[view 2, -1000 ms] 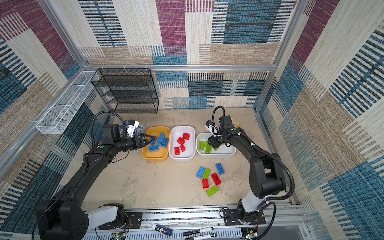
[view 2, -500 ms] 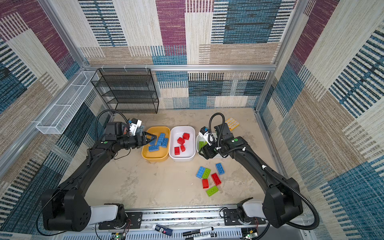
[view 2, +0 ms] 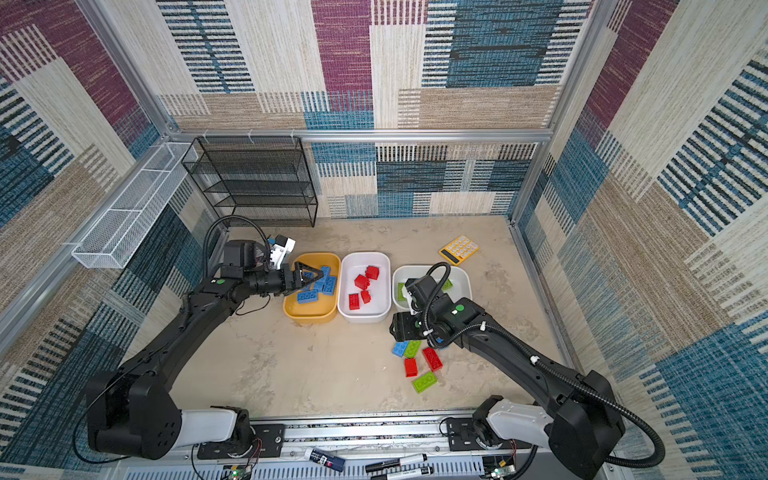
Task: Sort the legos into containers by color
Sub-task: 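Return the right gripper to the pile and grasp a blue brick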
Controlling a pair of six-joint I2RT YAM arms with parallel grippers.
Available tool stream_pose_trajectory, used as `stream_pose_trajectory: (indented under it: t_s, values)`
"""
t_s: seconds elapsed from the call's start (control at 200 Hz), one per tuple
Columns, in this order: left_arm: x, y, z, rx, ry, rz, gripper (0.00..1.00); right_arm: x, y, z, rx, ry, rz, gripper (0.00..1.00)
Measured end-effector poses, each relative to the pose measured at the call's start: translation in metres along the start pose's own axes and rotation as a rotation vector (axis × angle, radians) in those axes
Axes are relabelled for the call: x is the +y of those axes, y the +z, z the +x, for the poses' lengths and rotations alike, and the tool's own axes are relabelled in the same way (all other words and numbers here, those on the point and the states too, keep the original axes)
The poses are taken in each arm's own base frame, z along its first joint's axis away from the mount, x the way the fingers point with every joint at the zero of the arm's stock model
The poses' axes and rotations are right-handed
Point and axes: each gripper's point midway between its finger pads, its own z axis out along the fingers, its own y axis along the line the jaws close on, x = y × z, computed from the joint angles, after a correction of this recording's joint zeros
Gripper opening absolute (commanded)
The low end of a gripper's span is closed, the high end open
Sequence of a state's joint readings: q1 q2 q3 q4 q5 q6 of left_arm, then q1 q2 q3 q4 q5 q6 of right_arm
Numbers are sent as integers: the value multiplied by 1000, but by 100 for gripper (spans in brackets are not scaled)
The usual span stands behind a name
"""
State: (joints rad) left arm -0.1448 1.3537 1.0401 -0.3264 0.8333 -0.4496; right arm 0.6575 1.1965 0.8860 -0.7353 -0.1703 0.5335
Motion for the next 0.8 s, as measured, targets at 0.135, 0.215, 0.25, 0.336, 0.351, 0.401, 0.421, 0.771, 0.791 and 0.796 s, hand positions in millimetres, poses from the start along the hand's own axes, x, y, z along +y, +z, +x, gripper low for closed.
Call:
stream_pose_trajectory:
  t_s: [0.135,0.215,0.25,0.336,0.351,0.401,0.421,0.771,0.791,0.796]
  values:
    - [2,3,0,3,-23,-15,85,-11,13,13,24,109,51,69]
    - [3,3,0,3,-27,-19,85,-15,23,21,45,156,66,68]
    - [3,4,1,7,-30,-20,85,-16,28,23,52,170,70,68]
    - [3,3,3,13,-38,-26,85,-13,40,26,69,187,71,68]
    - [2,3,3,14,-39,-26,85,-12,42,26,73,187,71,67]
    - [3,3,4,19,-44,-29,85,-10,49,28,85,187,74,67]
    - [3,2,5,21,-46,-30,85,-9,51,29,90,184,75,67]
    - [9,4,13,53,-44,-42,85,-5,72,28,120,188,110,65]
    - [9,5,13,56,-44,-41,85,-5,73,29,123,189,112,65]
    - [9,5,13,56,-45,-42,85,-6,73,29,124,189,113,65]
